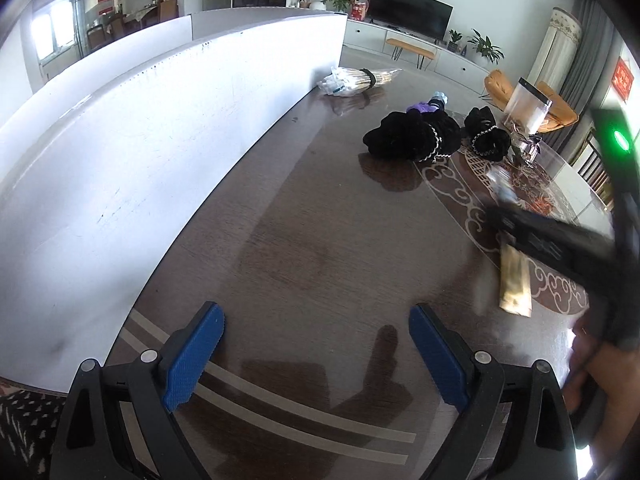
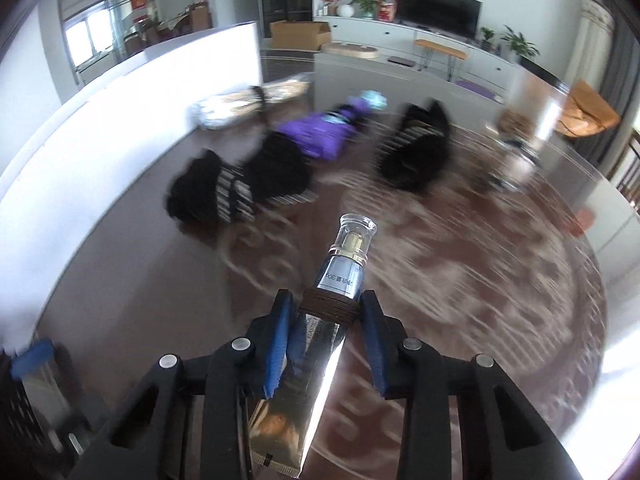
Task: Organize objects
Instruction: 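Lower the right tool over the gold tube with the silver cap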
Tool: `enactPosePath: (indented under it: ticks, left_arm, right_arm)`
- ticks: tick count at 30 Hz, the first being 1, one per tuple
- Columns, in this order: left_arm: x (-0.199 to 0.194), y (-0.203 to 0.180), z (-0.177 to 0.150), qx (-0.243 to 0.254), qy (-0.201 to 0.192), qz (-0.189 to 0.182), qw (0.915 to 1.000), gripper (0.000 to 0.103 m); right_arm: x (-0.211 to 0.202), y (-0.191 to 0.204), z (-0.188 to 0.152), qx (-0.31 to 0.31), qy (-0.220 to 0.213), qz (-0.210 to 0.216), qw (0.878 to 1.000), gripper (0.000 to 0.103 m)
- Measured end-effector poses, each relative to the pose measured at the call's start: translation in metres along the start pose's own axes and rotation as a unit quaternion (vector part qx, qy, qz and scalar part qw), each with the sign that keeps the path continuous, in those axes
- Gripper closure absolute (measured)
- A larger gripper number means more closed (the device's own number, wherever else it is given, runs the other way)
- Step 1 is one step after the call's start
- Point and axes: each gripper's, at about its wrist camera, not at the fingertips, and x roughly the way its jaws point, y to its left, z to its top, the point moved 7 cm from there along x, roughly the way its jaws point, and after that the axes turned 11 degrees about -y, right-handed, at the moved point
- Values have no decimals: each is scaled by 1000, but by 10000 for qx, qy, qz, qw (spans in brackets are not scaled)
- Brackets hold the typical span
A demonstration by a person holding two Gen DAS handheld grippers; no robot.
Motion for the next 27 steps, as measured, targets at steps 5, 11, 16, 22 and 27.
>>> enactPosePath:
  ticks: [5,11,16,22,27]
  left_arm:
    - [3,-6,0,154,20,18,9999,8]
    - [4,-18,-4,515,61,96,9986,7]
    - [4,-25,-9,751,120,85,9971,1]
    - [10,-30,-6,818,115,-1,9966,0]
    - [36,-48,20,1252,129,-397,9913,0]
  right_arm:
    - [-41,-49,-35,73,-134,-56,9999,66]
    - [-61,-74,-60,84,-148,-5,9999,7]
    - [-56,-68,-60,-57,-70,60,9999,0]
    - [-51,-68,-60,-24,-74,44,10000,0]
    - [-51,-68,-60,-25,-74,43,10000,0]
